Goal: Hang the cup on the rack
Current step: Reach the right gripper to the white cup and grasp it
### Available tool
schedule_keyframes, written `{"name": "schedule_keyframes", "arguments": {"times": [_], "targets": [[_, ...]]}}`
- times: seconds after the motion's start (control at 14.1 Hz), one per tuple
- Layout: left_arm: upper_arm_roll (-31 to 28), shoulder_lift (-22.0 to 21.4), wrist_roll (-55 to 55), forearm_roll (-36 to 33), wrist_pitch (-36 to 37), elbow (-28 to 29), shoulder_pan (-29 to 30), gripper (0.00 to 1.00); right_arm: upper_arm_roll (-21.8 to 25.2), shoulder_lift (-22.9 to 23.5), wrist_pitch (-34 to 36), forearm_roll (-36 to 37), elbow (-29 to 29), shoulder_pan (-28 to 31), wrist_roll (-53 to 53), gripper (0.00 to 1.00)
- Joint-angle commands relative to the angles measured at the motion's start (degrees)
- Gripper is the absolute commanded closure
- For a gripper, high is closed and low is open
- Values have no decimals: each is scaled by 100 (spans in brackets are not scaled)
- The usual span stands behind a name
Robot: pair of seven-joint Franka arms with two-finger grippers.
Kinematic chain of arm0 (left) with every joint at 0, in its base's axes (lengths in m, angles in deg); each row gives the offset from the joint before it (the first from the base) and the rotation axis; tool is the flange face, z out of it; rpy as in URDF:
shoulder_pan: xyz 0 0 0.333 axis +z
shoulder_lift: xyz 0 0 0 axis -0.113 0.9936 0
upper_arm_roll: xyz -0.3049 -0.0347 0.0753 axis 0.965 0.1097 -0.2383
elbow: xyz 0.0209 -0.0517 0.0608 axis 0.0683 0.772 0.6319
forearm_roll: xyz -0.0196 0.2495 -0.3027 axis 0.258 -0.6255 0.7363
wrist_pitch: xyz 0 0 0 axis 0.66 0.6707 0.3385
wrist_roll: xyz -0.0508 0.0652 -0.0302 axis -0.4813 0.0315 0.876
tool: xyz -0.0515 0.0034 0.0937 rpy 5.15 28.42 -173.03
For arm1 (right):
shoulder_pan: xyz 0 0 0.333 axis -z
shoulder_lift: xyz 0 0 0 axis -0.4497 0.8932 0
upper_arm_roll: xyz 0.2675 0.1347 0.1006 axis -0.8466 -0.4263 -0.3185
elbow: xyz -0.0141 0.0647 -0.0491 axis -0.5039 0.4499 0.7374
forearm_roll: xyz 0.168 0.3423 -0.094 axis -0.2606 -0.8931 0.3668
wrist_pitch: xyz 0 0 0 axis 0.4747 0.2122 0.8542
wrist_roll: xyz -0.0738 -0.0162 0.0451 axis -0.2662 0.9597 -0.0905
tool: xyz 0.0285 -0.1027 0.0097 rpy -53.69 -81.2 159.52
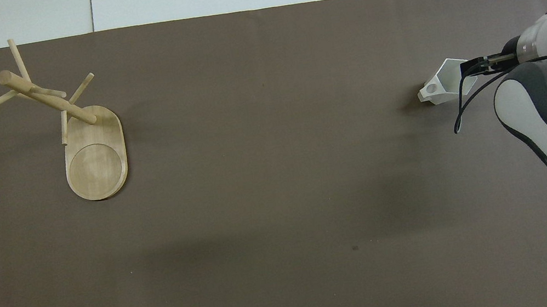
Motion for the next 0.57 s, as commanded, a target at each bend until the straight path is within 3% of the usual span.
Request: {"name": "schedule_keyframes", "arguments": {"times": [0.0,0.5], "targets": [[23,-68,33,-53,6,44,17,0,-62,40,-145,-84,54,56,84,0],[23,-68,103,-53,-11,70,25,0,-140,66,-136,-84,89,12,-3,0]]}}
